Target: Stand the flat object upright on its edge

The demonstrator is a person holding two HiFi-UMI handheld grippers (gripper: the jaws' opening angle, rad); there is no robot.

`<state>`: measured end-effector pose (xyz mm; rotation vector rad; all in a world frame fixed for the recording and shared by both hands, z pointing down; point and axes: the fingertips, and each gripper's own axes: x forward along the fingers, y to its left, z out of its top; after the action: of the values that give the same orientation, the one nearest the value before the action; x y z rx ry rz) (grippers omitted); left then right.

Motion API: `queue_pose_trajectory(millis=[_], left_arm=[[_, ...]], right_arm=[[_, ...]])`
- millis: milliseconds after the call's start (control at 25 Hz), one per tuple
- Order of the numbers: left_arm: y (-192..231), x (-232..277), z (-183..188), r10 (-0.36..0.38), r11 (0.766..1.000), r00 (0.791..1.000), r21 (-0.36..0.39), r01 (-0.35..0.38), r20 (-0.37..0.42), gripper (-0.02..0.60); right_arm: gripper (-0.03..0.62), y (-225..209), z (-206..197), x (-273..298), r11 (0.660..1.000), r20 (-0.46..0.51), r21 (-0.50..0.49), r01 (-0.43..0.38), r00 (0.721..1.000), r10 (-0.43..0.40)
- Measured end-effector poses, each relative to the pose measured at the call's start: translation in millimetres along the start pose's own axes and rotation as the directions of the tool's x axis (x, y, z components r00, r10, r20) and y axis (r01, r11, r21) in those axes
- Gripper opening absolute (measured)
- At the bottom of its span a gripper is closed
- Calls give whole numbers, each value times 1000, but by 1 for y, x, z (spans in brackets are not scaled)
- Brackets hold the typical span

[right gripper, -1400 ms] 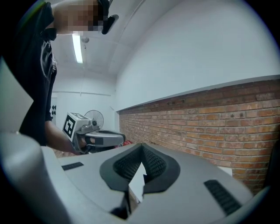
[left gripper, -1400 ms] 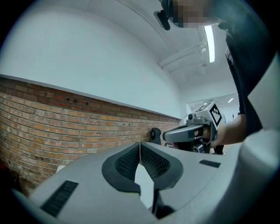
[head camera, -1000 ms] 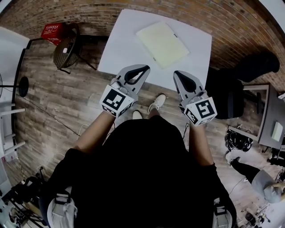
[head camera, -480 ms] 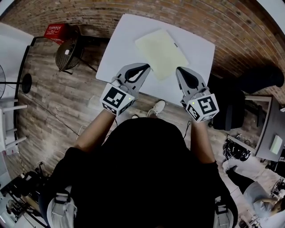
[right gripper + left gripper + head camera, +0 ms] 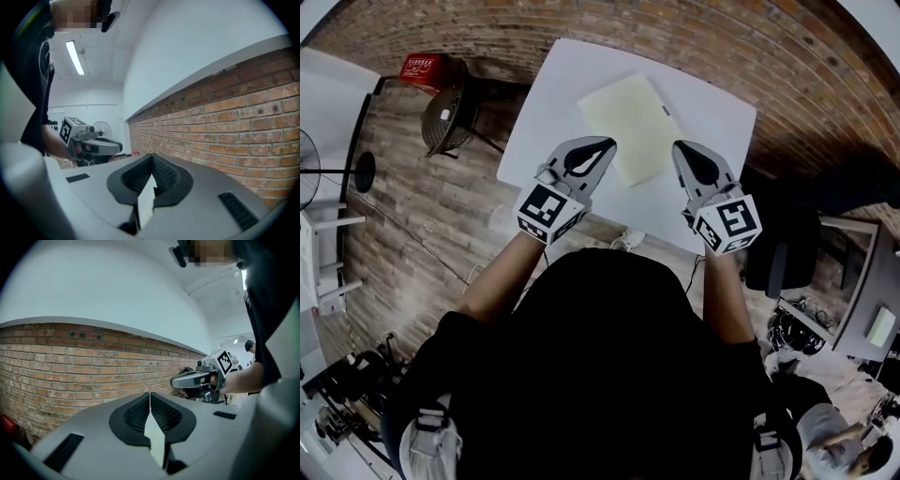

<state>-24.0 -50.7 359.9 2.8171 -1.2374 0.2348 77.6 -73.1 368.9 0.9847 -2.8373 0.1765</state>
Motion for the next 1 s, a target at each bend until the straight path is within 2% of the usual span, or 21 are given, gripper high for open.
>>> queue_pose_trajectory(millis=[240, 440, 640, 1000], left_arm=[[8, 21, -4, 43, 999, 999, -14, -43, -21, 21], [22, 31, -21, 70, 996, 996, -50, -73, -55, 21], [52, 42, -37, 88, 987, 993, -126, -98, -79, 21], [112, 67, -69, 122, 969, 986, -200, -144, -116, 21]], right_arm=[[8, -25, -8, 12, 999, -19, 7, -38, 999, 38], [8, -41, -16, 30, 999, -55, 26, -30, 998, 31], [8, -57, -23, 54, 1000, -91, 24, -14, 996, 16], [8, -89, -48, 96, 999, -182, 24, 35, 983, -30]])
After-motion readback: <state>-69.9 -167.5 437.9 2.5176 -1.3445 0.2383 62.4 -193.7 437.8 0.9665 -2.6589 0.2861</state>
